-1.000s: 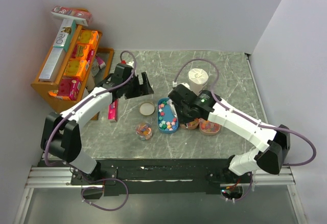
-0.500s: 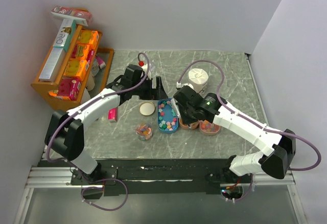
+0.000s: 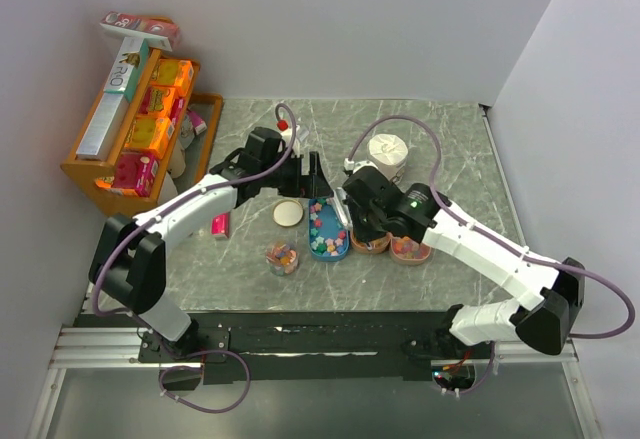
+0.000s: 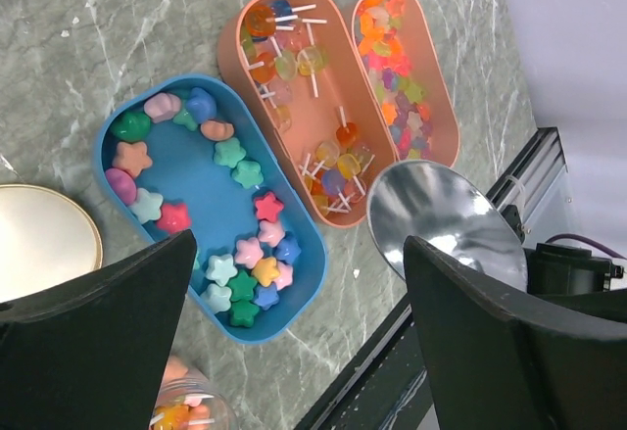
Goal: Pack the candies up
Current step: Adjust the spatula.
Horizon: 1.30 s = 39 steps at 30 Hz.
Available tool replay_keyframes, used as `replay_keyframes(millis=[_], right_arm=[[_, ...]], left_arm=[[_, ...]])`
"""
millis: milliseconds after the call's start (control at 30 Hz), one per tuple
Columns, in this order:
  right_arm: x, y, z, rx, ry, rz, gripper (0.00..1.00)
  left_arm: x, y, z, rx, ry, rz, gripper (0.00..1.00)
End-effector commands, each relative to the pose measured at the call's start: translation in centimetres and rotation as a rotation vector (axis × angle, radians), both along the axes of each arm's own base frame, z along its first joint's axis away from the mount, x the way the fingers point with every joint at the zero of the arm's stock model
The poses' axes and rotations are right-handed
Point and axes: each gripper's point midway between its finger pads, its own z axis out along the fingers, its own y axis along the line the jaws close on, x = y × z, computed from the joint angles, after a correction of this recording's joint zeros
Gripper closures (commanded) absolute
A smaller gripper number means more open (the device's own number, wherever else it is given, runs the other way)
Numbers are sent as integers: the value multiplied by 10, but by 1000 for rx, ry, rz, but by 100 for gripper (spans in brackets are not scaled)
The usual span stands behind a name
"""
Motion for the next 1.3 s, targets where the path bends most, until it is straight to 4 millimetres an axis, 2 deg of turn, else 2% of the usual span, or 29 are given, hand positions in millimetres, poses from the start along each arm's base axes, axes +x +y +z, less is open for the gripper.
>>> replay_keyframes(millis=[0,233,467,567,833,1033,1133,1267], right_arm=[[2,6,23,90,-67,15,100],[-7,9,47,211,-106,40,100],[-11,9,57,235,-103,43,100],[-13,11,68,279,-135,55,100],[-14,1,90,324,-199,32,100],[-13,-6,95,325,-207,-14,100],[-13,-10,90,297,-188,-44,100],[-14,-27,78,242,-159,-141,100]], left_arm=[[1,-11,2,-26,-23,-47,9],[-4,-16,-14,3,5,-77,12],[-7,-18,-28,23,32,-75,13],[-9,-20,-32,29,41,-76,13],[-18,-27,-46,53,64,-100,15],[-27,-37,-48,61,68,-131,16],[-27,-39,-44,61,58,-125,16],[-19,-36,-37,82,35,-78,15]])
